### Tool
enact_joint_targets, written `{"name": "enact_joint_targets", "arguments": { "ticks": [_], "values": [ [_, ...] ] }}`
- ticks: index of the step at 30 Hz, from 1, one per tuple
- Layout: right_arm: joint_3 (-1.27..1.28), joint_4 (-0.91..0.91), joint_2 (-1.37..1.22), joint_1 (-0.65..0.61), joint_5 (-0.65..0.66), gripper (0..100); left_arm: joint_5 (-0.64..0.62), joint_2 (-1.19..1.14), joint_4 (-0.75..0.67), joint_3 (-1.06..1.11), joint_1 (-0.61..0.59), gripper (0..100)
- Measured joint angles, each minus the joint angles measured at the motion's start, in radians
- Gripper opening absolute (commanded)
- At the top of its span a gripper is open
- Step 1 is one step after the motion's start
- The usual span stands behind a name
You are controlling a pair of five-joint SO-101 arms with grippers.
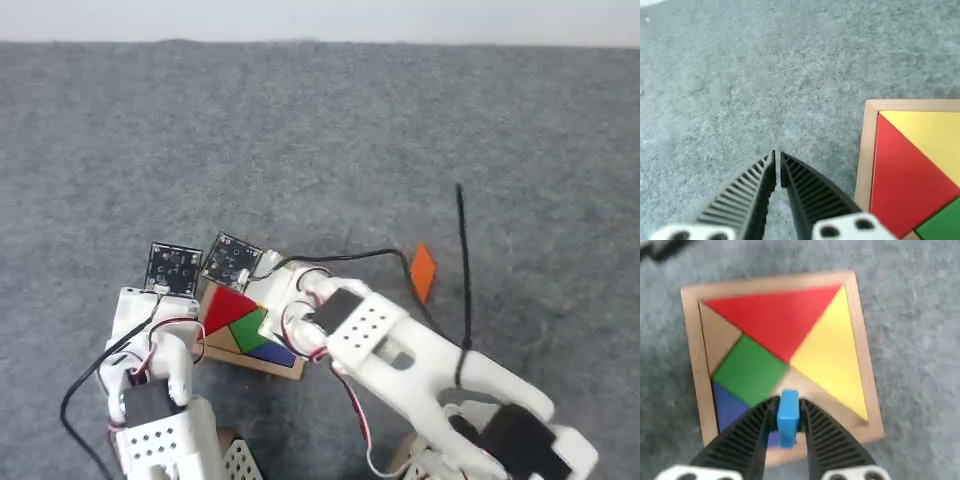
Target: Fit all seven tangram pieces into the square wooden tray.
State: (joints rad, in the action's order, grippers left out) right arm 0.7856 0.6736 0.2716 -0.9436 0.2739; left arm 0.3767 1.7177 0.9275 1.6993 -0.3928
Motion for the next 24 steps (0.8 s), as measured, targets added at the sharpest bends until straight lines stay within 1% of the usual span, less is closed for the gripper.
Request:
{"name": "enact_joint_targets", "arguments": {
  "ticks": [5,24],
  "values": [
    [-0.031,-0.015,-0.06,-0.014,-0.037,1.6,-0.008,0.0,0.0,0.0,-0.002,2],
    [-0.054,-0.044,-0.129,-0.029,-0.196,1.7,-0.009,-0.002,0.002,0.0,-0.003,2]
  ]
}}
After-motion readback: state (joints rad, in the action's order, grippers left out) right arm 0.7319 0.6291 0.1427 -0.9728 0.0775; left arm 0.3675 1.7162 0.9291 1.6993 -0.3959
